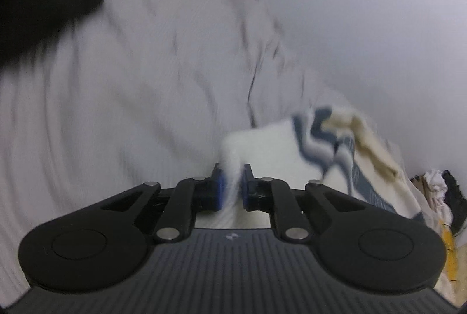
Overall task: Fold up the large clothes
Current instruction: 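Pull the sleeve outward with the left gripper and open it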
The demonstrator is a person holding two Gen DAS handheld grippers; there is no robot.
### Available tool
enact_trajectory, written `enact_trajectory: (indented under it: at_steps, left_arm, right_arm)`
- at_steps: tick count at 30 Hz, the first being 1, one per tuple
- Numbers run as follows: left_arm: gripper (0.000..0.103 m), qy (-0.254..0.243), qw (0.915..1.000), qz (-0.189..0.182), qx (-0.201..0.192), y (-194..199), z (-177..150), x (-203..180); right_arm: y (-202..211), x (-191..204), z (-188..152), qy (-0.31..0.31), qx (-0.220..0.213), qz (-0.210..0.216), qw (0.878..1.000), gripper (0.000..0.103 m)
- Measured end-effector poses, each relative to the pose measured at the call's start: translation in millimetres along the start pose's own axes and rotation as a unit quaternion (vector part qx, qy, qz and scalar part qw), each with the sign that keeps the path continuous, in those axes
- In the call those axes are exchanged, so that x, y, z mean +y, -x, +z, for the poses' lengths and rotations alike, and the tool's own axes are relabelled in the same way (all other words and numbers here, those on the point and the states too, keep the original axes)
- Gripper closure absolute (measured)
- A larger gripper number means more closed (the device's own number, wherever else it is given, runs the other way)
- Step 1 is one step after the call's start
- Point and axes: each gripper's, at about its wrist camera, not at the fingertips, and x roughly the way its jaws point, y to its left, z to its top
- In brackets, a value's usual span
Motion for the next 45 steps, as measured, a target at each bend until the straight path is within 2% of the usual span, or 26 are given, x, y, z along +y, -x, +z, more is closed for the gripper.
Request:
enact_trajectory:
  at_steps: [4, 9, 12, 14, 18, 20, 23, 24, 26, 30, 34, 40, 44, 45]
  left_arm:
    - [0.090, -0.041, 0.9976, 0.024, -0.051, -1, 64, -14]
    - [0.090, -0.092, 0.9886, 0.078, -0.091, -31, 152, -33]
    - [0.091, -0.127, 0.9734, 0.134, -0.136, -60, 190, -45]
    - [0.091, -0.142, 0.9628, 0.172, -0.152, -88, 212, -47]
    - [0.094, -0.146, 0.9511, 0.223, -0.156, -149, 239, -40]
    - [0.094, -0.145, 0.9469, 0.247, -0.146, -183, 243, -34]
    - [0.094, -0.183, 0.9358, 0.267, -0.141, -237, 244, -25]
    - [0.094, -0.180, 0.9345, 0.276, -0.135, -254, 248, -13]
    - [0.094, -0.161, 0.9404, 0.273, -0.124, -279, 245, 7]
    - [0.094, -0.153, 0.9412, 0.288, -0.089, -326, 238, 27]
    - [0.094, -0.199, 0.9344, 0.283, -0.084, -346, 223, 27]
    - [0.092, -0.212, 0.9338, 0.278, -0.074, -348, 220, 20]
    - [0.057, -0.220, 0.9369, 0.265, -0.064, -329, 218, 10]
    - [0.054, -0.217, 0.9400, 0.254, -0.067, -318, 215, 5]
  right_arm:
    - [-2, 6, 6, 0.019, -0.016, 0.006, 1.000, 0.014]
    - [-9, 18, 14, 0.047, -0.038, 0.027, 0.998, 0.014]
    - [-19, 23, 19, 0.059, -0.044, 0.028, 0.997, 0.014]
    - [-26, 27, 24, 0.068, -0.050, 0.029, 0.996, 0.014]
    - [-39, 32, 33, 0.081, -0.061, 0.029, 0.994, 0.014]
    - [-48, 32, 38, 0.089, -0.065, 0.027, 0.994, 0.014]
    - [-63, 28, 46, 0.091, -0.070, 0.026, 0.993, 0.014]
    - [-67, 27, 48, 0.090, -0.071, 0.026, 0.993, 0.014]
    - [-76, 23, 55, 0.084, -0.070, 0.023, 0.994, 0.014]
    - [-90, 18, 64, 0.080, -0.073, 0.014, 0.994, 0.014]
    - [-101, 16, 74, 0.081, -0.082, 0.004, 0.993, 0.014]
    - [-108, 14, 87, 0.086, -0.097, -0.009, 0.992, 0.014]
    - [-104, 16, 87, 0.090, -0.105, -0.005, 0.990, 0.014]
    - [-102, 17, 87, 0.092, -0.107, -0.004, 0.990, 0.014]
